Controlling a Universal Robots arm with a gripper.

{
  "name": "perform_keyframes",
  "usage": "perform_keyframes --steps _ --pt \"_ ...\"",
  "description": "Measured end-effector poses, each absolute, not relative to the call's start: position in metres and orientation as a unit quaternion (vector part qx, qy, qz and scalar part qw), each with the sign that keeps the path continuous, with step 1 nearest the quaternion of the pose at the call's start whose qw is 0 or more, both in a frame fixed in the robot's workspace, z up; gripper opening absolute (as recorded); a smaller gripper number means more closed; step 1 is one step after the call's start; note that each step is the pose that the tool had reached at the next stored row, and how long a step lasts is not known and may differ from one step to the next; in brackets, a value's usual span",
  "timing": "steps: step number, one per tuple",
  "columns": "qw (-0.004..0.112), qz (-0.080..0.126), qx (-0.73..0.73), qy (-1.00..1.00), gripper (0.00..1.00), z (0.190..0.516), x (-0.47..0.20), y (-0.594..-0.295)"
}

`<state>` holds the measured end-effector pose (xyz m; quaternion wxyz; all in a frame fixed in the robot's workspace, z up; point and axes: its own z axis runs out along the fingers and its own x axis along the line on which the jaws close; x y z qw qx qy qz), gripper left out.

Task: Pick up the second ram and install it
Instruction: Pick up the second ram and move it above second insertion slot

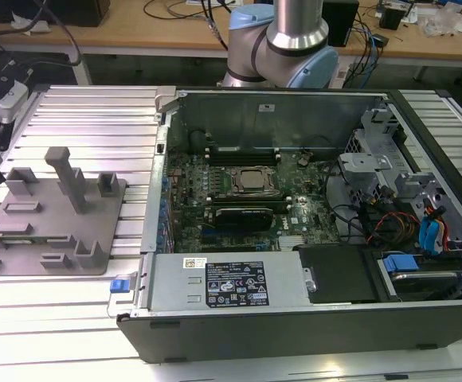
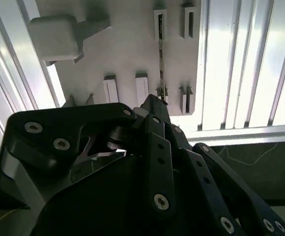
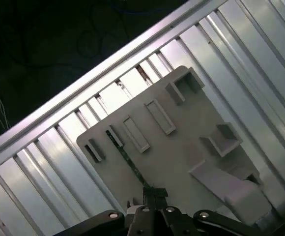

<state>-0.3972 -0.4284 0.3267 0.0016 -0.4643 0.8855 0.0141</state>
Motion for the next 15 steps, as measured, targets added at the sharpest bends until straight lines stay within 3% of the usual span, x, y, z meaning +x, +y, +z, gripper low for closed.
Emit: perform_keyframes --steps 15 --pt "-0.01 -0.001 -0.689 0.724 0.08 0.3229 -0.3972 -0.4284"
